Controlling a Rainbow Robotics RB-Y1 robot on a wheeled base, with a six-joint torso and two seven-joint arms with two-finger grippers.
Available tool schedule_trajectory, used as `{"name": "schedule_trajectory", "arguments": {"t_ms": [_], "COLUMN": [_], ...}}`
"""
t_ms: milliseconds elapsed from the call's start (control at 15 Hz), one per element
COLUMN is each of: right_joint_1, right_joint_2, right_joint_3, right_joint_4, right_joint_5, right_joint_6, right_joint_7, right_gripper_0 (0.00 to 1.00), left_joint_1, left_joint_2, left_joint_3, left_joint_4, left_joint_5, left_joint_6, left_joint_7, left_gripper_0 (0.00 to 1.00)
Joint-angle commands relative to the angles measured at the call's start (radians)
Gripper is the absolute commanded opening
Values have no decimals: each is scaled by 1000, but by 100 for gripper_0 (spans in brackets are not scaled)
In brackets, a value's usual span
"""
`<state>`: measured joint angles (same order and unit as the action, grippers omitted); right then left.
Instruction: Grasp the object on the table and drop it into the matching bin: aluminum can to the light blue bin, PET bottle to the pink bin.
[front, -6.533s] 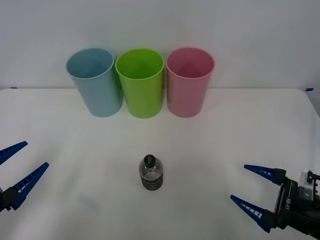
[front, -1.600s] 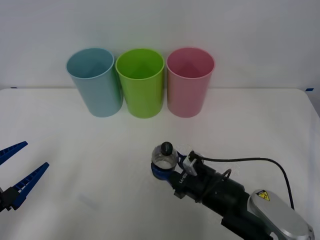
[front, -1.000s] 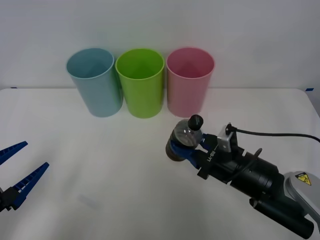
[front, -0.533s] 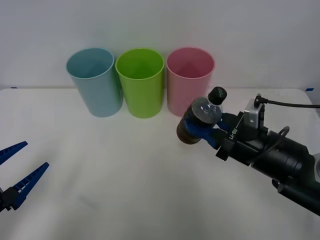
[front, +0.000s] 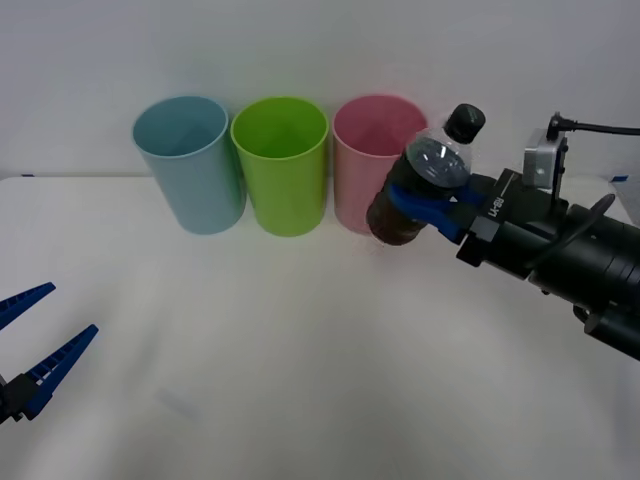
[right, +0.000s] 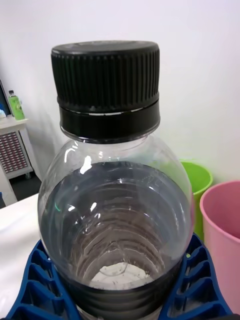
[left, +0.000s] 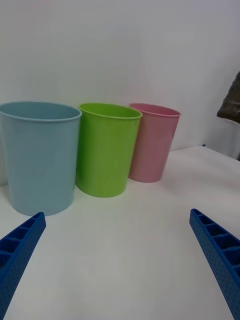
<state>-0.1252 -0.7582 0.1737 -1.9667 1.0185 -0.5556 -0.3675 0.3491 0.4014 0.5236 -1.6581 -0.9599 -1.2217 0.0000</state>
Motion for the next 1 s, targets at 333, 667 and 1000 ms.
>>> {"name": "schedule_trajectory", "arguments": {"t_ms": [333,667,1000], "right_joint_1": [-125,-254,-399], "right_joint_2": [-43,-13,100], "right_joint_3": [0,3,3], "right_joint_4": [65,223,425], "right_joint_5": [0,12,123], "right_joint_6": [57,57,57], "right_joint_7": [-106,-110,-110], "right_gripper_0": [0,0,0], "left_joint_1": [0,0,0], "left_joint_2": [0,0,0], "left_joint_3": [0,0,0], "left_joint_4": [0,0,0], "left_joint_5": [0,0,0], "left_joint_6": [0,0,0], "left_joint_7": [0,0,0], "left_gripper_0": [100,100,100]}}
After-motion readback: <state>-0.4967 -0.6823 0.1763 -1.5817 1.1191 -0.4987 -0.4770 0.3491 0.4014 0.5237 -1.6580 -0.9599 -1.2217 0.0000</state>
